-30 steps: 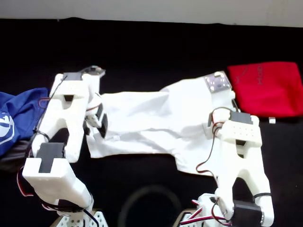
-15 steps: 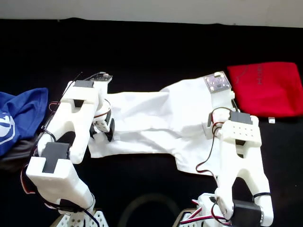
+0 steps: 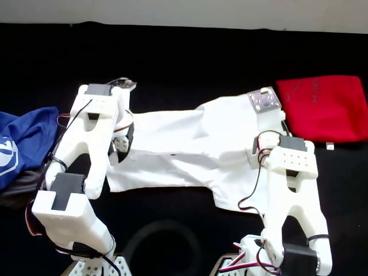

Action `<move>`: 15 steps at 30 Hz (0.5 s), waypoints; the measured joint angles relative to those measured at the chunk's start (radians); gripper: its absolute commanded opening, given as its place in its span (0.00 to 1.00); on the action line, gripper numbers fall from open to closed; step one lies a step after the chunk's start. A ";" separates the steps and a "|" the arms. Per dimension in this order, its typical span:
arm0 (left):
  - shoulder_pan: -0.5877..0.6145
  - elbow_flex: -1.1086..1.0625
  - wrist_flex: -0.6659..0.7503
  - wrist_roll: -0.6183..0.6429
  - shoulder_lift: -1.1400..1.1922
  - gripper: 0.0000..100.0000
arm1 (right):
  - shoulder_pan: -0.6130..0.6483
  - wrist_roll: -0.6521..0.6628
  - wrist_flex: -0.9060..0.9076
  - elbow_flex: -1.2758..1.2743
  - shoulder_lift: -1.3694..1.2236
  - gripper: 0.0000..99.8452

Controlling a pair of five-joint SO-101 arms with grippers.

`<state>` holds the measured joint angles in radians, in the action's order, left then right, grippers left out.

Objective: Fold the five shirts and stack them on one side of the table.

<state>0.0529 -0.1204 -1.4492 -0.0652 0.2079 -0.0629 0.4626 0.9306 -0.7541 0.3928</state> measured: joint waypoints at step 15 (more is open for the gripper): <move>0.002 -0.106 0.084 0.002 0.000 0.02 | -0.023 0.000 0.121 -0.068 0.009 0.01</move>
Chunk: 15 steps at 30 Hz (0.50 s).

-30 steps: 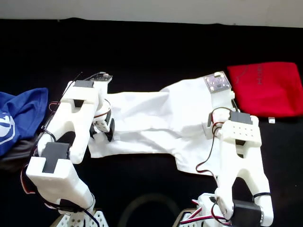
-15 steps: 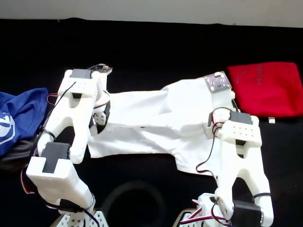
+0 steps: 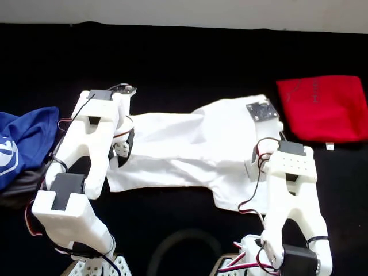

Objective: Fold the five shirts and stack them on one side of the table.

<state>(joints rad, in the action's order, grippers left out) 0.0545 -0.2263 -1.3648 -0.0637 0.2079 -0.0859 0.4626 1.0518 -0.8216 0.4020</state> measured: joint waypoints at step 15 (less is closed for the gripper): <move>-0.064 -0.005 0.002 0.000 0.000 0.02 | -0.195 0.104 0.242 0.160 0.075 0.01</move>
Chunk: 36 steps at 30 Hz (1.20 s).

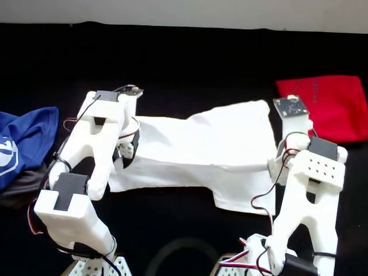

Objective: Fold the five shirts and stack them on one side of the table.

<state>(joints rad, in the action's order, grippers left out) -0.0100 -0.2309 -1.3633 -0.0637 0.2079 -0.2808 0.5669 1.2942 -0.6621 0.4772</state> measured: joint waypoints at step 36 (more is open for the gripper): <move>-0.293 0.117 -0.018 -0.066 0.000 0.02 | -0.011 -0.166 -0.265 -0.137 -0.192 0.11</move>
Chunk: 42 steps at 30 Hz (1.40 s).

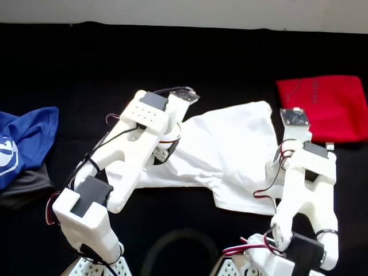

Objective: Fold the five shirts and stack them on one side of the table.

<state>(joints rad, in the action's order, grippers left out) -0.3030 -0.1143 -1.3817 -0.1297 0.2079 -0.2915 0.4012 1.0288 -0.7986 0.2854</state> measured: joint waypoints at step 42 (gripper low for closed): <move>0.006 0.009 -0.002 0.000 0.000 0.02 | -0.342 0.124 -0.127 0.037 -0.012 0.00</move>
<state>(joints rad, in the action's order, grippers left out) -0.2969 -0.1051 -1.3832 -0.1297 0.2079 -0.6337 0.5255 0.9014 -0.7618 0.2731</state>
